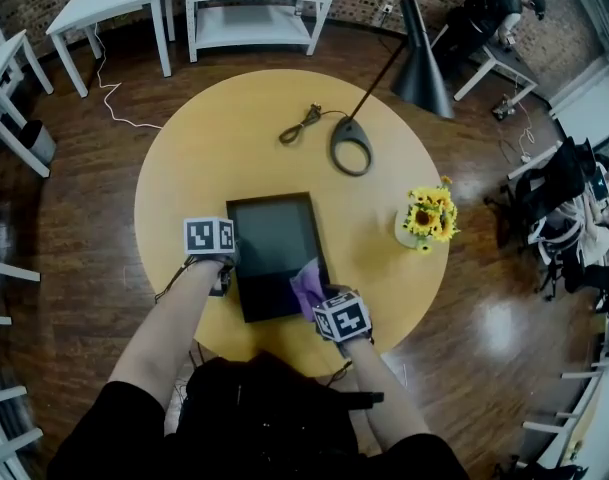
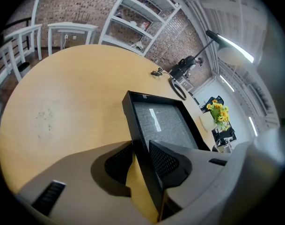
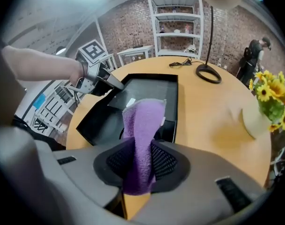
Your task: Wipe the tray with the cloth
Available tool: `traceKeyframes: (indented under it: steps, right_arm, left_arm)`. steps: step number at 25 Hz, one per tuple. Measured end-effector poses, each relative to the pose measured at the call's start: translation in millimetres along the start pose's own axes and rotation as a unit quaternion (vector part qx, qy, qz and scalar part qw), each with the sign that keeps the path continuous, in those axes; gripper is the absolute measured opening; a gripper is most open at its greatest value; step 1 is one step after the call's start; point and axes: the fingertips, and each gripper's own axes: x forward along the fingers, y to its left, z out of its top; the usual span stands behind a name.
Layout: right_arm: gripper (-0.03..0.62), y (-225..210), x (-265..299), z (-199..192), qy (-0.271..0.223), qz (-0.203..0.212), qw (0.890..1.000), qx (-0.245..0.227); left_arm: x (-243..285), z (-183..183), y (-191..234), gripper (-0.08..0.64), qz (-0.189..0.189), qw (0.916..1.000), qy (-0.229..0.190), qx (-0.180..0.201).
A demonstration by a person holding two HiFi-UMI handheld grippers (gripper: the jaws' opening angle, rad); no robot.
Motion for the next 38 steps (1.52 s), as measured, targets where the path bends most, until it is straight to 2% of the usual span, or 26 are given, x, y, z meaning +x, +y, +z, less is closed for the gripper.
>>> traceKeyframes:
  steps: [2, 4, 7, 10, 13, 16, 20, 23, 27, 31, 38]
  right_arm:
    - [0.095, 3.1, 2.8, 0.2, 0.005, 0.011, 1.000, 0.002]
    - [0.095, 7.2, 0.1, 5.1, -0.002, 0.046, 0.999, 0.023]
    - [0.095, 0.5, -14.6, 22.6, -0.043, 0.089, 0.993, 0.062]
    - [0.095, -30.2, -26.1, 51.1, -0.081, 0.068, 0.993, 0.047]
    - [0.095, -59.4, -22.9, 84.1, -0.084, 0.043, 0.995, 0.014]
    - [0.097, -82.8, -4.4, 118.2, -0.069, 0.025, 0.997, -0.009]
    - [0.098, -104.8, 31.6, 161.9, -0.041, 0.009, 0.999, -0.002]
    - [0.108, -111.0, 54.7, 183.5, -0.004, -0.006, 1.000, -0.012]
    - [0.137, -106.1, 68.9, 194.8, 0.026, -0.018, 0.999, -0.042]
    - [0.137, -100.6, 71.5, 191.1, 0.003, -0.011, 1.000, -0.006]
    - [0.137, -90.3, 62.7, 166.4, -0.012, 0.027, 0.999, 0.039]
  left_arm:
    - [0.3, -1.1, 0.2, 0.106, 0.010, 0.9999, -0.004, 0.011]
    - [0.0, -1.2, 1.3, 0.104, 0.015, 0.9997, -0.013, 0.011]
    - [-4.3, -3.0, -0.1, 0.110, 0.015, 0.9992, -0.030, 0.020]
    - [-19.1, -4.5, -4.5, 0.112, 0.011, 0.9980, -0.062, 0.009]
    - [-31.8, -15.8, -11.0, 0.113, 0.005, 0.9972, -0.074, -0.006]
    - [-34.4, -30.2, -13.6, 0.120, 0.011, 0.9984, -0.054, -0.011]
    - [-48.1, -43.1, -18.8, 0.121, 0.024, 0.9987, -0.045, -0.008]
    - [-54.3, -59.9, -23.1, 0.121, 0.021, 0.9986, -0.041, -0.025]
    - [-52.9, -77.2, -26.5, 0.124, 0.025, 0.9990, -0.026, -0.026]
    - [-52.2, -76.9, -19.4, 0.123, 0.043, 0.9972, -0.027, -0.054]
    - [-51.6, -77.6, -9.1, 0.080, 0.080, 0.9937, -0.032, -0.072]
